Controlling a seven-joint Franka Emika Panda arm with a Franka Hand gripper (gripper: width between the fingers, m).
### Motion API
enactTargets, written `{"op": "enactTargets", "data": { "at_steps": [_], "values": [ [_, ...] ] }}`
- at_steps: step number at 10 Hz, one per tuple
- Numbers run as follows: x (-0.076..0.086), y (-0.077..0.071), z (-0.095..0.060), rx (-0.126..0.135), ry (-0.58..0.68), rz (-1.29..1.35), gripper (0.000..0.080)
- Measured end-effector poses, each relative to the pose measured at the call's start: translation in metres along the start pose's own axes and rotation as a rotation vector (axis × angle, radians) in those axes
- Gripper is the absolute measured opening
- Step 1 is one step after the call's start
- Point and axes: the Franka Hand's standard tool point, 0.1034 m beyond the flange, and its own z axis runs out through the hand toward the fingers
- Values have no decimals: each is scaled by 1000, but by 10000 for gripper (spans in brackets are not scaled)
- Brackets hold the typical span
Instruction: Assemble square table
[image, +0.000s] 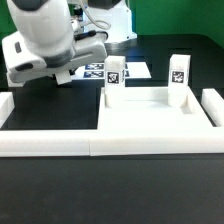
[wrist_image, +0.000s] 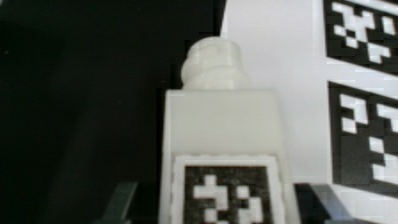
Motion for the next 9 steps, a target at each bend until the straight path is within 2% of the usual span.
{"op": "enactTargets", "data": {
  "at_steps": [2,3,4,5,6,7,8,9],
  "values": [
    [-3,1,-2,-8,97,-7,271],
    [-2,2,-7,-16,159,-14,272],
    [-9,-2,-35,-26,192,-35,272],
    [-15,-4,-72,-50,256,-46,272],
    [-21,-6,-96,-61,292,-47,272],
    [-20,-4,-112,-86,365,-58,272],
    [-17,-2,-109,-93,442,-60,272],
    [-19,-2,-105,-91,466,-61,272]
  ]
}}
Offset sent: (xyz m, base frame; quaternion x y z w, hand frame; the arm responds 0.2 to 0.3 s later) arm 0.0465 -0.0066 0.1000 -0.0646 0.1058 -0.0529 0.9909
